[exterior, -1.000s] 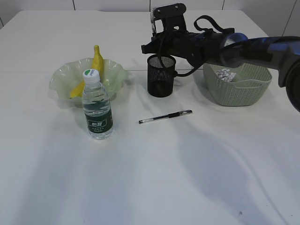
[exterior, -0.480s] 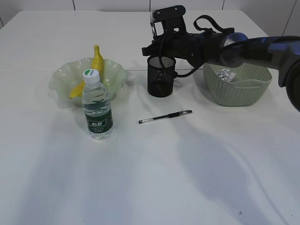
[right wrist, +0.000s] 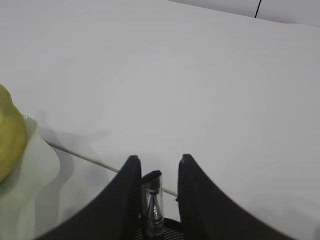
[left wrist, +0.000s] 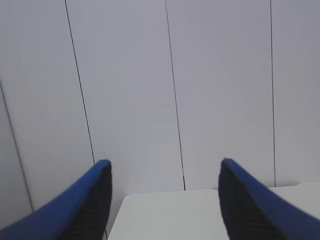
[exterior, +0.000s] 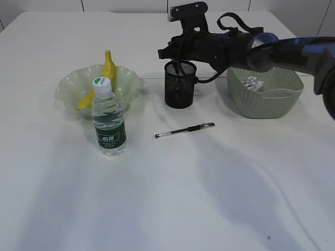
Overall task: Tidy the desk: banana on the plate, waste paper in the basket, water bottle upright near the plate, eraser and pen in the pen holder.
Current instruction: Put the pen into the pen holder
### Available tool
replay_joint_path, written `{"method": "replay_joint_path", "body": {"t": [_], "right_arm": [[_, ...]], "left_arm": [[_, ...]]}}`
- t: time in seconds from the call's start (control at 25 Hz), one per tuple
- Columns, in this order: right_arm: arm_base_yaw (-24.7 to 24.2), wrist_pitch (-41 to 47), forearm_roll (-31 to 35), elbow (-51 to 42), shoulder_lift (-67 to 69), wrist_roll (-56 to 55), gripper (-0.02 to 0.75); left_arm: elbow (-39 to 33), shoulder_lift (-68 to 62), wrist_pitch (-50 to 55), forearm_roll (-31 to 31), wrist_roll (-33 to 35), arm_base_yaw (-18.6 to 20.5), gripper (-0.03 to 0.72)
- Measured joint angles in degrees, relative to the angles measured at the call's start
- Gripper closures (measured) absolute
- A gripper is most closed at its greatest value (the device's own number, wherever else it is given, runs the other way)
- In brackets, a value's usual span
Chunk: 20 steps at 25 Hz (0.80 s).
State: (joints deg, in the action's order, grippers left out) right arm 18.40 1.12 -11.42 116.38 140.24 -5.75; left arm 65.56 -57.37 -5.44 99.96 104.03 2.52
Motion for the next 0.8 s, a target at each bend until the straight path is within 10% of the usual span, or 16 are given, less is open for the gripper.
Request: {"method": "replay_joint_path", "body": {"t": [0.8], "right_arm": [[0.04,11.41,0.44,0.12,-10.22,-0.25,0.537]], "left_arm": [[0.0,0.0,0.0,0.0,0.0,0.0,0.214]]}}
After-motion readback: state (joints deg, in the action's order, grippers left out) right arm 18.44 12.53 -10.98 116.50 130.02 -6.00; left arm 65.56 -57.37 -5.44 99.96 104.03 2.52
